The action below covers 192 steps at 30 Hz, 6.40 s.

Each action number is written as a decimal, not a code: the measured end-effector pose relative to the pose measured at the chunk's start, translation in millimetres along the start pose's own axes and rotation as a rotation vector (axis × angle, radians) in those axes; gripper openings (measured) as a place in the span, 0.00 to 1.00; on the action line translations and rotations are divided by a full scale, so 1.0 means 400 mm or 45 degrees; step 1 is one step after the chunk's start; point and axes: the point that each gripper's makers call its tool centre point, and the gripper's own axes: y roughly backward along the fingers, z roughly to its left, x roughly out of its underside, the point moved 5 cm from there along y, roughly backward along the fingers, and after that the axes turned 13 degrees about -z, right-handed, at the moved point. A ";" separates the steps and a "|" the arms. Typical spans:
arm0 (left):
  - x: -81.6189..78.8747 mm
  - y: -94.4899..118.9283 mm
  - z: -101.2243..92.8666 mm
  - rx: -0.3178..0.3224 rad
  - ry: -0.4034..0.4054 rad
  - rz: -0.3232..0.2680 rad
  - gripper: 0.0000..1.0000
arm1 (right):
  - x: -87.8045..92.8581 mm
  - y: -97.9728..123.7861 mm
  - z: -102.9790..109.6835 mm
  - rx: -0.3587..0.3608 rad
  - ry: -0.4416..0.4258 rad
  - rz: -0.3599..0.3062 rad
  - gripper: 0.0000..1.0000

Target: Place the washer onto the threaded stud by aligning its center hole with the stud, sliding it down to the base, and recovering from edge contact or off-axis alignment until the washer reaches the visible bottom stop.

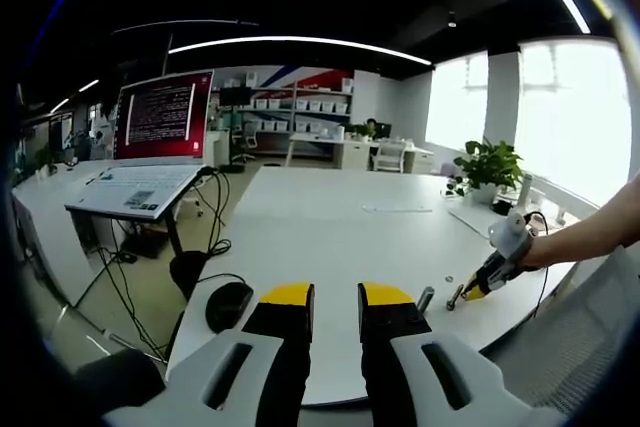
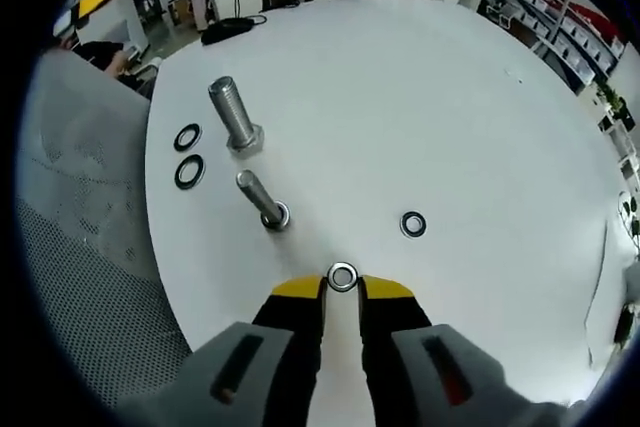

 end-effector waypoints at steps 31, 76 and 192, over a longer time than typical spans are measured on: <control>0.003 0.000 -0.004 0.013 -0.005 0.011 0.15 | -0.049 0.083 0.071 -0.073 0.033 0.018 0.14; -0.003 0.001 0.000 -0.002 0.014 -0.014 0.16 | -0.175 0.078 0.111 -0.121 0.159 -0.090 0.14; 0.004 0.004 -0.002 -0.008 0.006 0.016 0.16 | 0.018 0.018 0.048 -0.161 0.107 0.098 0.04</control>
